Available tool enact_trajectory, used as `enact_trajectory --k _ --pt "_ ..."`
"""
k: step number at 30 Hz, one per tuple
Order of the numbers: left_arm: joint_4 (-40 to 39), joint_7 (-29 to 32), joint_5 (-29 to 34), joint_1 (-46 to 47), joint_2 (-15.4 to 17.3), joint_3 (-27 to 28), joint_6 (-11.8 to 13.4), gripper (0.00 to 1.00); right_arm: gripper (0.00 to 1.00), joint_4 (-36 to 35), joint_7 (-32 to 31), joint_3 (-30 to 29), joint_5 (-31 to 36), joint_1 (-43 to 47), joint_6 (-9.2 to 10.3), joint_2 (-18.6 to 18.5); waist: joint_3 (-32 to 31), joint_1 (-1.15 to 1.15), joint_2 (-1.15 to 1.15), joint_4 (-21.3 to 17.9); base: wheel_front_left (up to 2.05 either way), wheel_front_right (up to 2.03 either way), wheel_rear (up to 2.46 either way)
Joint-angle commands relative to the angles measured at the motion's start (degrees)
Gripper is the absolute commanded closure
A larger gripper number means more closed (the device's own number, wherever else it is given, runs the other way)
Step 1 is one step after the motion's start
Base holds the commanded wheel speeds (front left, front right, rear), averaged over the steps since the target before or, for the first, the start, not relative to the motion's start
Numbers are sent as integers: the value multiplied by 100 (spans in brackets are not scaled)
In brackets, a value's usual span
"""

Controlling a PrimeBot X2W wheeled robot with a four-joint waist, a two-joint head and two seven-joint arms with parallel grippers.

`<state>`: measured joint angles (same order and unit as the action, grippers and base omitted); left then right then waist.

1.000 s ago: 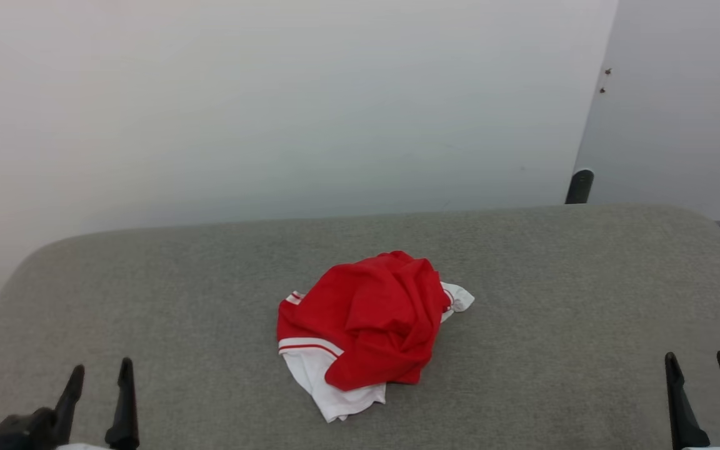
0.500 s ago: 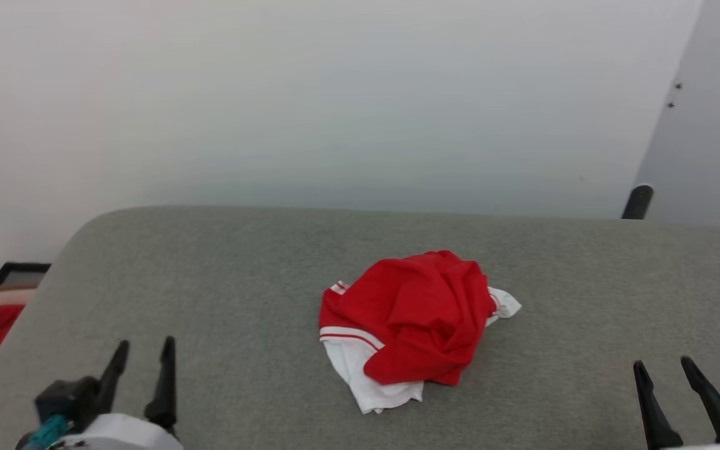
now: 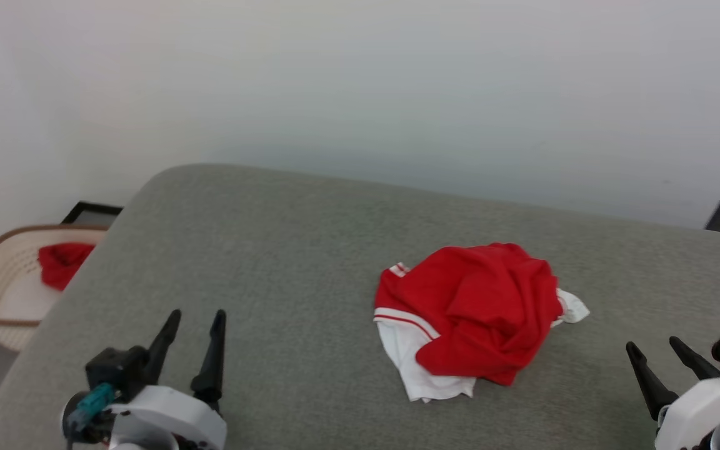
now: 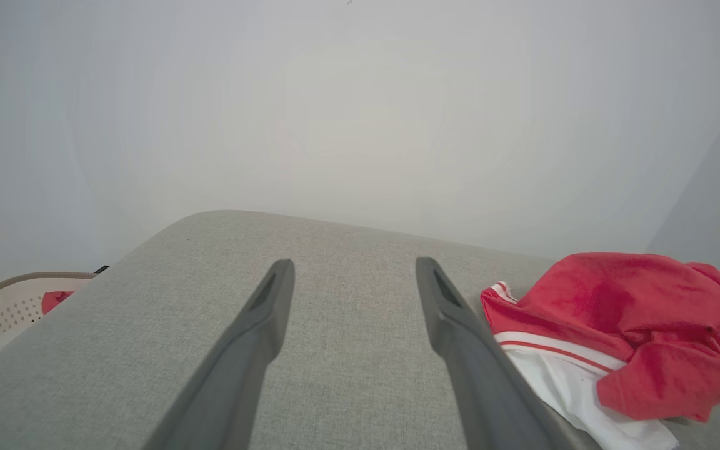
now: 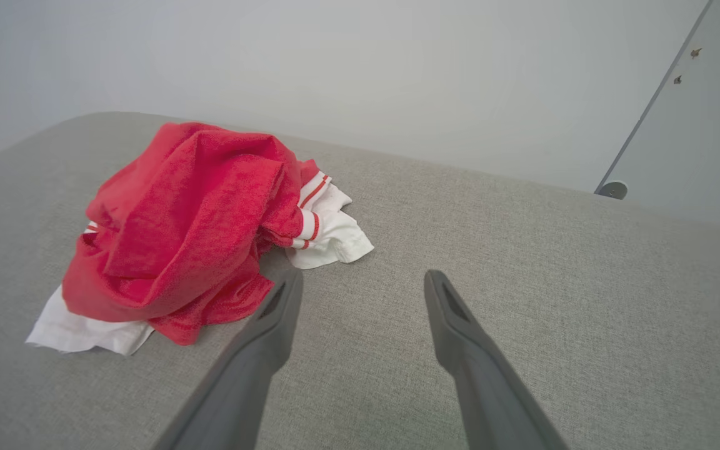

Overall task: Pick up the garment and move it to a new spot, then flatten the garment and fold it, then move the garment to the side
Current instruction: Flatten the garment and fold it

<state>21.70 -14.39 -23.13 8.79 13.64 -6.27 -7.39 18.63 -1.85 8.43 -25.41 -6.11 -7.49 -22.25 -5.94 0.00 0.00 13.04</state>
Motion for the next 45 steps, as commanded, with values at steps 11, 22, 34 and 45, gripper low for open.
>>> enact_trajectory --k 11,22,34,45 --pt "-14 -58 -144 562 -132 -443 -19 0 0 400 -919 -5 -276 -906 0 -339 827 0 0 673 0 0 0" --pt "-79 -75 -200 1153 -407 -682 -19 0 0 795 -1476 65 -450 -1672 0 -674 1657 0 0 1033 0 0 0" --pt "-22 -77 -315 1380 -493 -853 -18 0 0 1635 -2017 488 -814 -2049 0 -647 1886 0 0 1273 0 0 0" --pt "104 -76 -430 1413 -442 -835 -19 0 100 2502 -2688 716 -970 -2577 -1 -474 1800 0 0 1281 0 0 0"
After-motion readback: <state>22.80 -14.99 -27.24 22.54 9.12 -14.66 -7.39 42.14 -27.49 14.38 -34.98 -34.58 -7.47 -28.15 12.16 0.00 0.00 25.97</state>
